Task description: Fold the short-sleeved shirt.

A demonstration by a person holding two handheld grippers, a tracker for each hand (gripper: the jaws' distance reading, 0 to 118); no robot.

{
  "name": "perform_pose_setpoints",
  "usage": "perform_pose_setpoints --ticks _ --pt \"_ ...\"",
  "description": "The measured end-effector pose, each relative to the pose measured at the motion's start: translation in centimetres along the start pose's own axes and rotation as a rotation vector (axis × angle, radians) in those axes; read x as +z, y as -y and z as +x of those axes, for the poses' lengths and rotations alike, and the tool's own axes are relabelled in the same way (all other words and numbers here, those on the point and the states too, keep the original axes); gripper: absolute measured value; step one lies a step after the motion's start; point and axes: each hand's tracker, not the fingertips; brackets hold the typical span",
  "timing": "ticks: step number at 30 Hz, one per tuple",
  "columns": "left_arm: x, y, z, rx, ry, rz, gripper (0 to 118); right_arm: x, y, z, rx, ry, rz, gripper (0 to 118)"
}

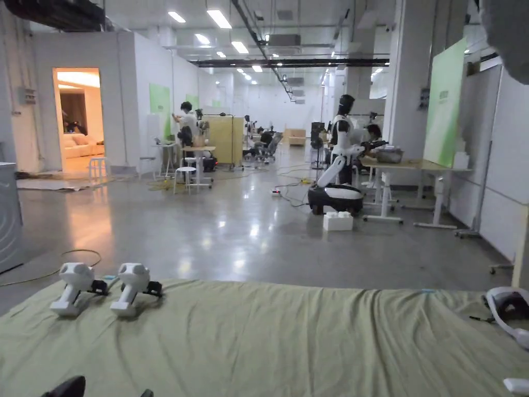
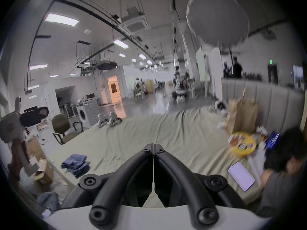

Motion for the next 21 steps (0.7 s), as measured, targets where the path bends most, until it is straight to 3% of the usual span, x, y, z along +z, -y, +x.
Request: perform_pose_setpoints --ticks 1,2,3,4,9,12,16,21 --pt "0.3 0.1 1.2 0.04 0.024 -0.029 67 0.6 -0.4 -0.3 0.029 0.013 0.047 3" --pt "0.8 0.3 2.1 0.087 0.055 -0.015 52 0.9 -0.8 -0.7 0.05 0.03 0.083 3" --pt "1.2 0.6 2.4 0.094 0.075 -0.01 12 0.8 -1.2 -1.0 0.068 0.05 0.1 3" --pt "1.5 0.6 3.2 0.092 0.031 -0.004 4 1.0 -1.5 -1.4 0.099 0.071 0.115 3" --pt "3.1 0.9 3.6 -0.012 -0.093 -0.059 1 2.1 -1.3 -3.5 0.243 0.154 0.179 3" --pt "4.3 0.7 2.6 0.025 -0.107 -0.041 1 2.3 -0.7 -4.6 0.322 0.201 0.203 3" --pt "4.9 0.6 1.8 0.076 -0.075 -0.042 1 1.6 -0.4 -5.0 0.325 0.169 0.178 3" --pt "4.9 0.5 2.0 0.044 -0.098 -0.038 1 1.2 -0.7 -4.0 0.199 0.126 0.14 3"
